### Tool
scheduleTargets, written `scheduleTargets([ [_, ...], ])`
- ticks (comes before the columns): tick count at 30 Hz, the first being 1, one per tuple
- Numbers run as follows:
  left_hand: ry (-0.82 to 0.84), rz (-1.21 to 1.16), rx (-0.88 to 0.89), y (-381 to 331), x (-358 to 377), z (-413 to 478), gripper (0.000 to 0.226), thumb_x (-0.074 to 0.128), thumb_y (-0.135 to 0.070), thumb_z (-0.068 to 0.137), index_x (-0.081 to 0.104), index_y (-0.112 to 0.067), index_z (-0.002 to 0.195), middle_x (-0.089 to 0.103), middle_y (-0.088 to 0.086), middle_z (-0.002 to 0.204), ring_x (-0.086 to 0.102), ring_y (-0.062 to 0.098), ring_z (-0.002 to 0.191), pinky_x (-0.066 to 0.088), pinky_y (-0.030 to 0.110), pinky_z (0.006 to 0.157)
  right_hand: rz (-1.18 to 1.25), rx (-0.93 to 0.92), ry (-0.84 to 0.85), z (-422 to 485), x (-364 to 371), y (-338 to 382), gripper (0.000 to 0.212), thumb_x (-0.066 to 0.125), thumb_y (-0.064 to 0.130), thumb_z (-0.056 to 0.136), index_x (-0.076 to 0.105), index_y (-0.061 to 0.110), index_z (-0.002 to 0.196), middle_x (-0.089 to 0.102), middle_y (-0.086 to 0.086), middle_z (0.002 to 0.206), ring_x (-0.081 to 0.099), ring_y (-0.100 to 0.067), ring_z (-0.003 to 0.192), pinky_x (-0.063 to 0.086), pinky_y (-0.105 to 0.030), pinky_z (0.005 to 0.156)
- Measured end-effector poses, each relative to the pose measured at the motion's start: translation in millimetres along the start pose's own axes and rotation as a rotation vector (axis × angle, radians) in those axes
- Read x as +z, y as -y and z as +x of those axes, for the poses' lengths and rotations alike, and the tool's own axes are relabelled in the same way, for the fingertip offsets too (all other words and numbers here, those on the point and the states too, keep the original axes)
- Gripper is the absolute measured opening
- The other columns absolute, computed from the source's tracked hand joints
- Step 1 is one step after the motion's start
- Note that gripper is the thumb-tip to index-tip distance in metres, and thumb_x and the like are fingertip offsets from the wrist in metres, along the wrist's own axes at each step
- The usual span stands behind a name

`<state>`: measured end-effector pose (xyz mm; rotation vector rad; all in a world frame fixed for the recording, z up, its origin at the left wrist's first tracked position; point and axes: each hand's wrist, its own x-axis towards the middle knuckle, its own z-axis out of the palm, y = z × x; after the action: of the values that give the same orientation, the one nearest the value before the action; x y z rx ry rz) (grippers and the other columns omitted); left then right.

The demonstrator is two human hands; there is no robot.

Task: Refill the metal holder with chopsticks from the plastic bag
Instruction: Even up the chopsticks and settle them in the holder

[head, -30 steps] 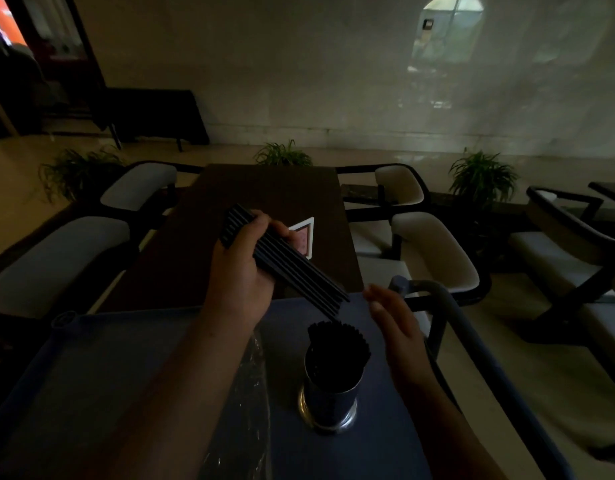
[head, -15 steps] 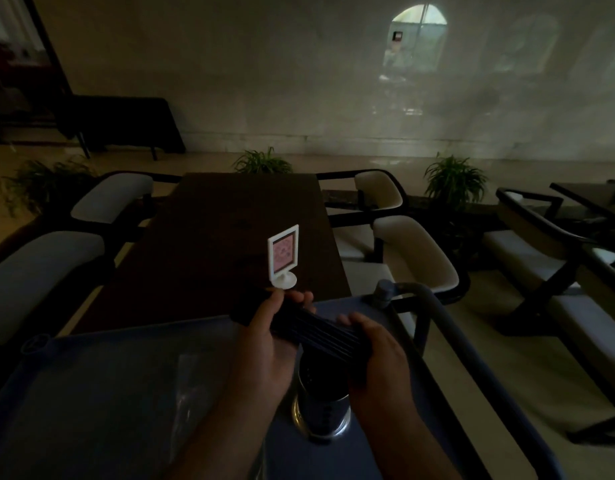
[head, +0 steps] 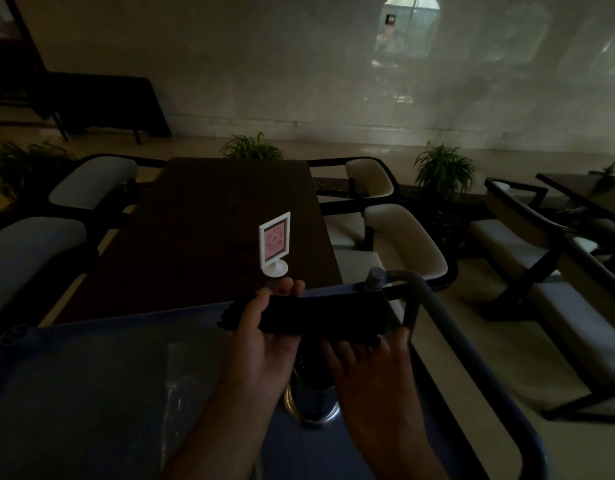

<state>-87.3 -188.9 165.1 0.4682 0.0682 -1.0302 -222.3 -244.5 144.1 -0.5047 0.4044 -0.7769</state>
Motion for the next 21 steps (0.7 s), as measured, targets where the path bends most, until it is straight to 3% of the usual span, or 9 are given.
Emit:
scheduleTargets([
  [3, 0.003, -0.026, -0.068, 13, -2, -4, 0.028, 0.059, -0.02, 0.084, 0.074, -0.006, 0.103, 0.074, 0.016, 0.111, 0.072, 0.028, 0.102, 0.053, 0.049, 0.086, -0.047, 0.009, 0.07, -8, 6, -16, 0.061, 0.067, 0.038, 0.084, 0.052, 0.015, 0.138, 0.054, -0.018, 0.143, 0.05, -0.034, 0.133, 0.035, -0.053, 0.113],
  [5, -0.005, -0.005, -0.116, 25, -3, -10, 0.028, 0.059, -0.021, 0.086, 0.076, -0.006, 0.102, 0.075, 0.017, 0.108, 0.072, 0.03, 0.101, 0.057, 0.048, 0.08, 0.016, 0.062, 0.068, -8, 14, -17, 0.066, 0.075, 0.038, 0.08, 0.051, 0.019, 0.138, 0.057, -0.016, 0.141, 0.054, -0.033, 0.13, 0.048, -0.05, 0.103],
  [7, -0.033, 0.02, -0.126, 35, -6, -14, 0.029, 0.06, -0.02, 0.084, 0.076, -0.004, 0.101, 0.074, 0.018, 0.107, 0.072, 0.03, 0.1, 0.057, 0.044, 0.081, 0.059, 0.062, 0.001, -2, 16, -9, 0.043, 0.067, 0.04, 0.084, 0.066, 0.019, 0.121, 0.069, -0.01, 0.124, 0.067, -0.027, 0.114, 0.058, -0.042, 0.084],
  [9, -0.069, 0.053, -0.105, 42, -9, -17, 0.03, 0.062, -0.019, 0.08, 0.075, -0.002, 0.102, 0.075, 0.019, 0.105, 0.073, 0.029, 0.097, 0.054, 0.041, 0.083, 0.061, 0.015, -0.065, 5, 14, -3, 0.028, 0.06, 0.036, 0.088, 0.074, 0.015, 0.1, 0.074, -0.009, 0.106, 0.073, -0.023, 0.098, 0.059, -0.037, 0.075],
  [12, -0.109, 0.066, -0.102, 46, -14, -18, 0.032, 0.065, -0.017, 0.078, 0.073, 0.0, 0.103, 0.075, 0.019, 0.102, 0.074, 0.028, 0.092, 0.054, 0.04, 0.084, 0.108, -0.03, -0.138, 13, 12, 2, 0.034, 0.052, 0.03, 0.093, 0.077, 0.014, 0.077, 0.074, -0.006, 0.083, 0.075, -0.02, 0.077, 0.059, -0.033, 0.068],
  [16, -0.106, 0.043, -0.067, 39, -24, -17, 0.023, 0.061, -0.018, 0.082, 0.078, -0.004, 0.085, 0.077, 0.016, 0.099, 0.074, 0.027, 0.094, 0.053, 0.041, 0.083, 0.154, -0.062, -0.199, 19, 4, 13, 0.026, 0.053, 0.029, 0.093, 0.065, 0.013, 0.076, 0.065, -0.003, 0.074, 0.069, -0.017, 0.067, 0.049, -0.035, 0.078],
  [21, -0.187, 0.146, -0.067, 33, -38, -10, 0.027, 0.048, -0.021, 0.096, 0.068, -0.006, 0.085, 0.076, 0.015, 0.087, 0.075, 0.024, 0.081, 0.051, 0.039, 0.075, 0.09, -0.099, -0.198, 18, -10, 22, 0.017, 0.061, 0.026, 0.081, 0.064, 0.013, 0.069, 0.062, -0.002, 0.067, 0.063, -0.016, 0.069, 0.047, -0.034, 0.086],
])
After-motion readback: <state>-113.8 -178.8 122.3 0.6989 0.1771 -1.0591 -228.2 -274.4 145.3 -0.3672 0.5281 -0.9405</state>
